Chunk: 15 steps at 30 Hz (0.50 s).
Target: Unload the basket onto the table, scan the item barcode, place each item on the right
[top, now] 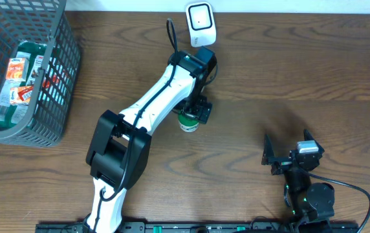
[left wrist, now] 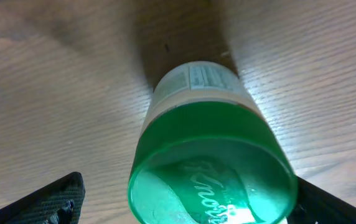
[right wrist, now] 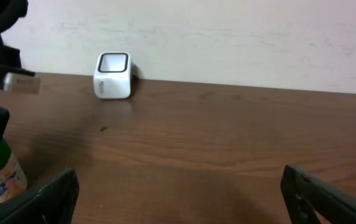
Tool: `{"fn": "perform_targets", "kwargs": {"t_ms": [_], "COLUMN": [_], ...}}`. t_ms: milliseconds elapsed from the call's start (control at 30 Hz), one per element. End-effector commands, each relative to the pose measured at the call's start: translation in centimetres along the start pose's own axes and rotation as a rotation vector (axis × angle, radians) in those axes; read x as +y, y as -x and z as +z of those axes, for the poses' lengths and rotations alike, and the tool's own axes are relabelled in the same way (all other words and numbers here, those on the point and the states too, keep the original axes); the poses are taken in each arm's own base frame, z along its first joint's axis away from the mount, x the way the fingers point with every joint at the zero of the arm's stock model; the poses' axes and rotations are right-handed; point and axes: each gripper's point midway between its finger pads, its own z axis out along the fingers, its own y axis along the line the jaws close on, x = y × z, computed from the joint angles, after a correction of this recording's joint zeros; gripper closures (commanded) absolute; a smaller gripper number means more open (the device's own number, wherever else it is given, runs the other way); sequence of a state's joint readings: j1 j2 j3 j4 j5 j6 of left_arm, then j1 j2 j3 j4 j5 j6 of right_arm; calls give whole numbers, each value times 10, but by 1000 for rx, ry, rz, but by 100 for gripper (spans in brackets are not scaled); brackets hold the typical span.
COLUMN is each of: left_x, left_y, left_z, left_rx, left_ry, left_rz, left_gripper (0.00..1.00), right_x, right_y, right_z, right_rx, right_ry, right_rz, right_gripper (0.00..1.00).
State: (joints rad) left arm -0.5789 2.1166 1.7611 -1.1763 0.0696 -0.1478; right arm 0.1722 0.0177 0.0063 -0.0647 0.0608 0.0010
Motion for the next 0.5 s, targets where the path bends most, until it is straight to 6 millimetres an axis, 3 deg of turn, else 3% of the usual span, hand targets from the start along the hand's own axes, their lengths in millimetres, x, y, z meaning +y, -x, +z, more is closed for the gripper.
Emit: {"fn": "perform_targets", "kwargs": {"t_ms": [0, 133, 300, 467], "left_x": [-4, -25, -32, -38], "left_y": [-4, -7, -9, -11], "left_z": [0, 2, 2, 2], "left_rx": [-4, 3, 3, 10], "left_ry": [-13, -104, -107, -105], "left_rz": [38, 115, 131, 81], "left_gripper": [1, 5, 17, 19], "right_x": [-3, -3, -3, -3], "right_y": [0, 0, -1, -1], "right_z": [0, 0, 0, 0], "right_rx": [1, 0, 4, 4], "right_ry": [-14, -14, -13, -14], "right_rz": [17, 17, 17, 17], "right_gripper": [1, 1, 1, 1]}}
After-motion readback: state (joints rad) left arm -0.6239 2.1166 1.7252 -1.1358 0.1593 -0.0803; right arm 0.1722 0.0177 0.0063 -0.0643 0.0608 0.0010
